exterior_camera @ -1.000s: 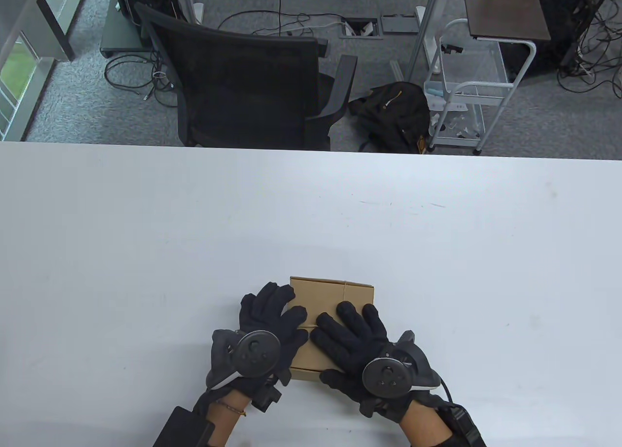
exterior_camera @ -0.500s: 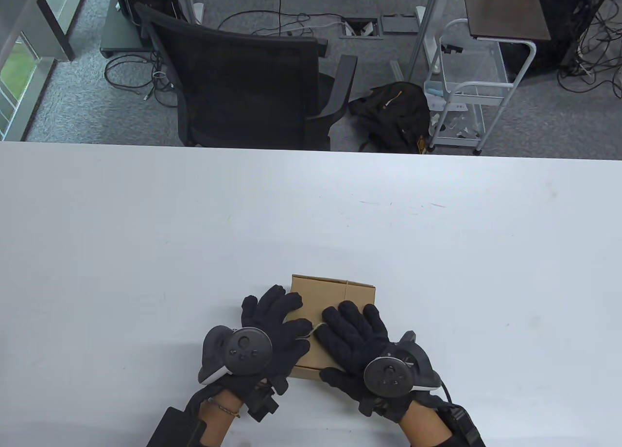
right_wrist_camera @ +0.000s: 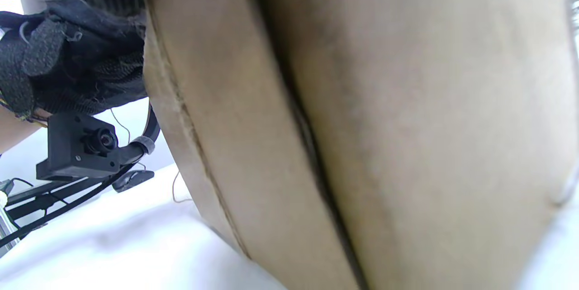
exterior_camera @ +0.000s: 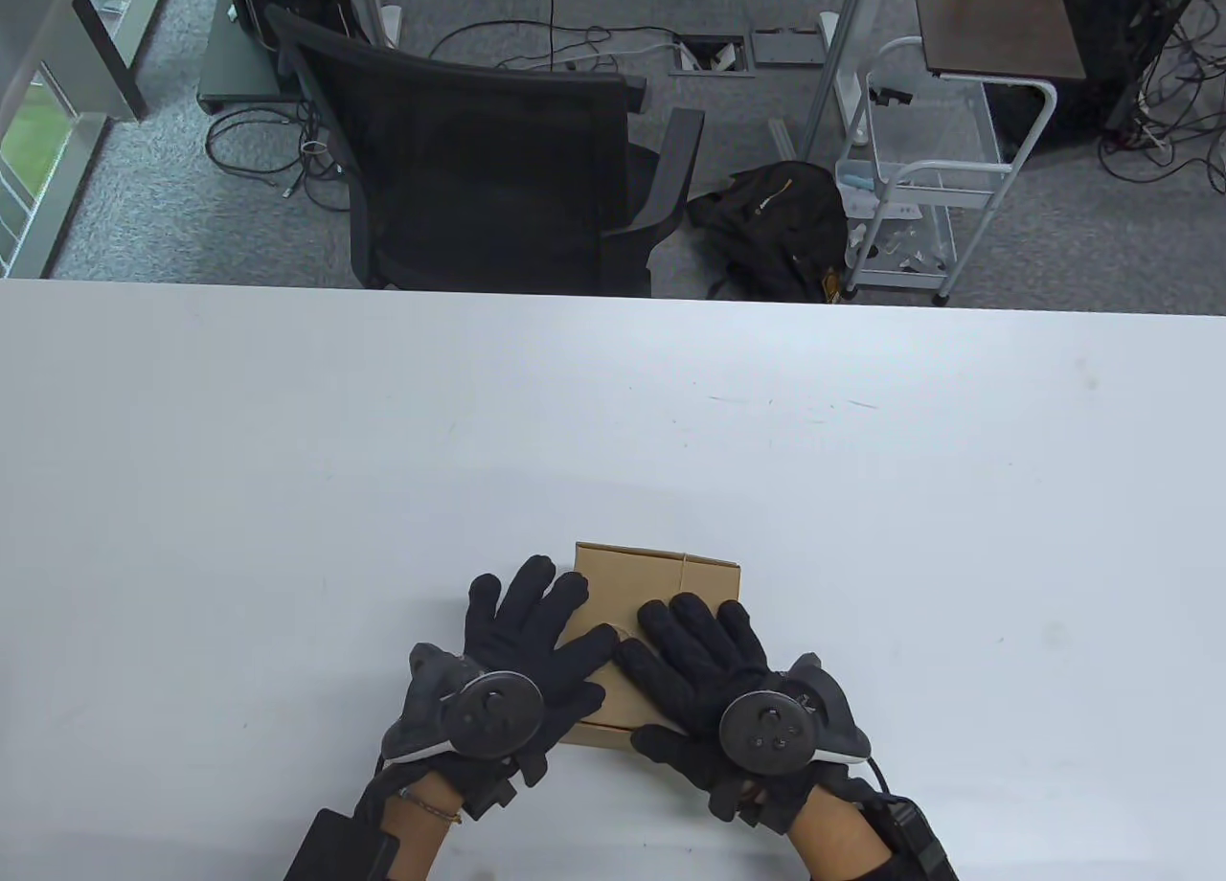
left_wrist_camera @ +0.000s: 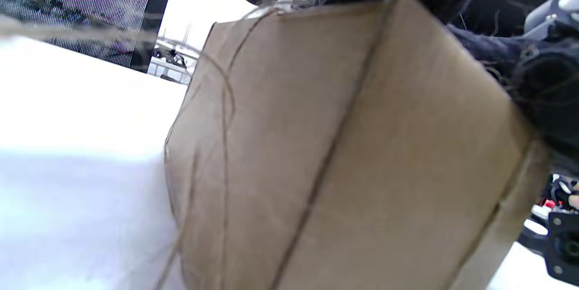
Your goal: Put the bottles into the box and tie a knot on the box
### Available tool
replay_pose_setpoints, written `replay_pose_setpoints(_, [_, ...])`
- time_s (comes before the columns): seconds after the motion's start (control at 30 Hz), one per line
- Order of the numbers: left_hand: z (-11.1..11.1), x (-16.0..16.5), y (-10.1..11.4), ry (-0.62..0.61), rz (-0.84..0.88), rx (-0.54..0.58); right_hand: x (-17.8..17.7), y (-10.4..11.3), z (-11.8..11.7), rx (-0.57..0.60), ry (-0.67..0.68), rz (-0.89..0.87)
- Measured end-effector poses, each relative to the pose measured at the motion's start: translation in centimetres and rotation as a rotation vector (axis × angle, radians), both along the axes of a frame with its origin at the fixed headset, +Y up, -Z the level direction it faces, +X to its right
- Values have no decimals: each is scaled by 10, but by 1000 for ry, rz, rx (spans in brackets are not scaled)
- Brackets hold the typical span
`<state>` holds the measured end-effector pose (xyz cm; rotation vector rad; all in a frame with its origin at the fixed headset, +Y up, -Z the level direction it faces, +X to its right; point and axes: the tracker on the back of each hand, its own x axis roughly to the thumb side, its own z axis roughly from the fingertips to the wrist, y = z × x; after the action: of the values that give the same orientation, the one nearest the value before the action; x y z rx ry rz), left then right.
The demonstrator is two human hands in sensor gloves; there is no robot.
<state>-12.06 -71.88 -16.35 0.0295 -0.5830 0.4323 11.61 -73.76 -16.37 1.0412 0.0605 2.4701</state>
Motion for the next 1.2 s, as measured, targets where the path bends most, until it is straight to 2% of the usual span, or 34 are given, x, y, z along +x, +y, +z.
replay_pose_setpoints(0.1, [-3,-10,2,53,222,-22,0,1,0,4,6,0])
replay_pose_setpoints(0.13, [-5,-15,5,115,333,-30,-1,0,1,12,5,10])
replay_pose_setpoints(0.2, [-7,-17,8,184,388,-57,-1,0,1,16,11,7])
replay_pose_setpoints(0.27, [-9,-12,7,254,260,-70,-1,0,0,12,14,1])
replay_pose_setpoints(0.3, [-9,-8,5,253,167,-83,-1,0,0,11,17,-6])
replay_pose_setpoints(0.37, [-8,1,-1,215,44,-26,0,0,0,7,17,-9])
replay_pose_setpoints(0.43, [-6,7,1,217,129,-29,-1,0,1,10,18,-18])
replay_pose_setpoints(0.53, [-3,14,5,175,54,15,-1,1,1,21,17,-10])
replay_pose_setpoints(0.57, [-3,13,6,173,79,17,0,0,1,17,17,-14])
replay_pose_setpoints(0.77, [-9,-15,19,78,499,-189,3,2,-3,20,13,-23])
replay_pose_setpoints(0.9, [-20,-46,12,26,794,-429,7,3,-5,12,9,-49])
replay_pose_setpoints(1.13, [-32,-106,-1,243,979,-458,8,3,-5,22,8,-53])
replay_pose_setpoints(1.2, [-35,-121,-8,264,1057,-484,8,3,-5,19,9,-54])
